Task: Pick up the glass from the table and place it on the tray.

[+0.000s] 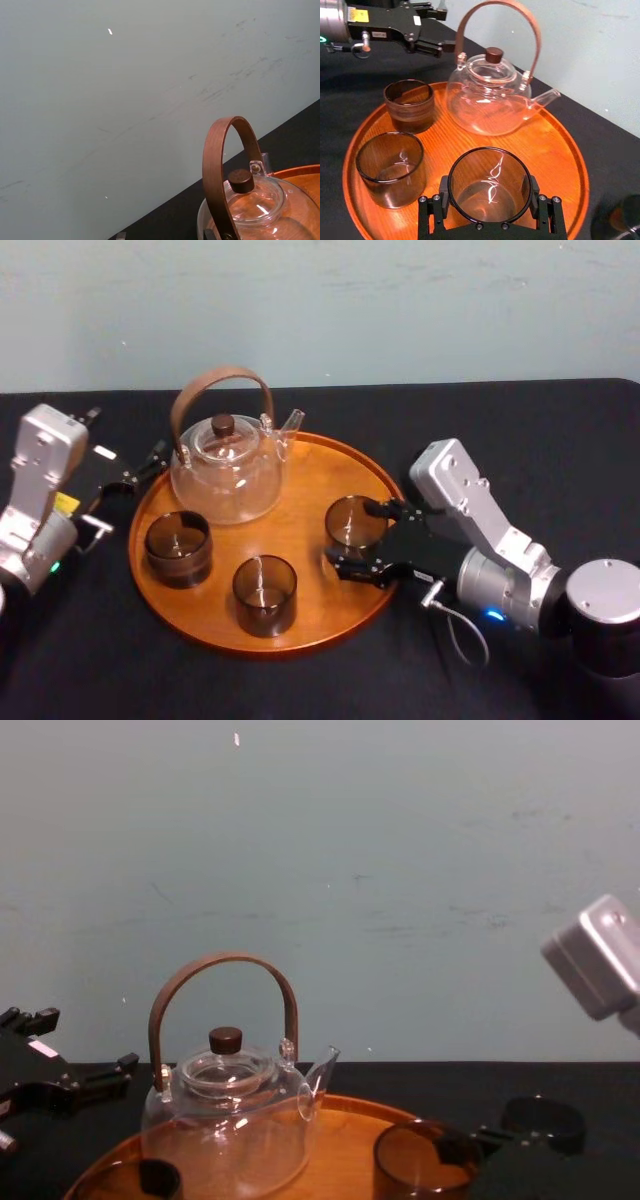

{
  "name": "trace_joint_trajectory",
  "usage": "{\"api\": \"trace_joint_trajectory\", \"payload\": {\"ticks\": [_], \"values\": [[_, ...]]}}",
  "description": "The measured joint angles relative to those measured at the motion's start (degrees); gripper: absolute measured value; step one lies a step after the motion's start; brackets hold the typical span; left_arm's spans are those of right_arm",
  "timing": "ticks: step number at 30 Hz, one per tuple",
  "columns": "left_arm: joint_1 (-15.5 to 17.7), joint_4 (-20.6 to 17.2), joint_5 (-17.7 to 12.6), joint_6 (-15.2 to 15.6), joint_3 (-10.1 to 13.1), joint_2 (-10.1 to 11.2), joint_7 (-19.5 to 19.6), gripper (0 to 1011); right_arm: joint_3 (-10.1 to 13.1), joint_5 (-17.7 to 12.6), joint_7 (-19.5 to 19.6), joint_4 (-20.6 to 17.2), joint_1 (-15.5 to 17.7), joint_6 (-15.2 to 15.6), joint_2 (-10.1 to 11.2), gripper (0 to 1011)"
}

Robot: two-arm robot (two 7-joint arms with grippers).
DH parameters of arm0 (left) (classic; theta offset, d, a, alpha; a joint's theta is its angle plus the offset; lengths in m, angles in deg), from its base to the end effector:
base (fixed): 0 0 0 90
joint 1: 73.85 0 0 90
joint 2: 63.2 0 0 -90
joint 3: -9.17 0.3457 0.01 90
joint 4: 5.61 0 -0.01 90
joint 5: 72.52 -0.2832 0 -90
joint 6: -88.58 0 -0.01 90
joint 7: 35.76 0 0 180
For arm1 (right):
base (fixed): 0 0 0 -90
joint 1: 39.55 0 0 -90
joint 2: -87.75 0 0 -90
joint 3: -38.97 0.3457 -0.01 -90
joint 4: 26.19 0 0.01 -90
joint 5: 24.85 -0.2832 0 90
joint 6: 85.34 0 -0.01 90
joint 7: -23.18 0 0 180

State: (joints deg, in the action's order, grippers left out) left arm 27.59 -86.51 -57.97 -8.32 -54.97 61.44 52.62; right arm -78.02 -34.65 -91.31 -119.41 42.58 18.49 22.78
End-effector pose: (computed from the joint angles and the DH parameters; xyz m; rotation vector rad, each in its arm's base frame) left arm 0.3430 0.1211 -0.3422 0.3043 -0.2850 1.2480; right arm 0.3178 -0.0195 -0.3274 -0.3873 -0.0197 -0.7168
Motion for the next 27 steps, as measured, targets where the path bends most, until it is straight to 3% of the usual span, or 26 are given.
{"api": "trace_joint_trajectory", "payload": {"ticks": [27], "values": [[0.0,0.0,0.0,0.0,0.0,0.0,0.0,1001,-2.0,1.2,-0.9,3.2,-0.9,-0.2,-1.9,907]]}}
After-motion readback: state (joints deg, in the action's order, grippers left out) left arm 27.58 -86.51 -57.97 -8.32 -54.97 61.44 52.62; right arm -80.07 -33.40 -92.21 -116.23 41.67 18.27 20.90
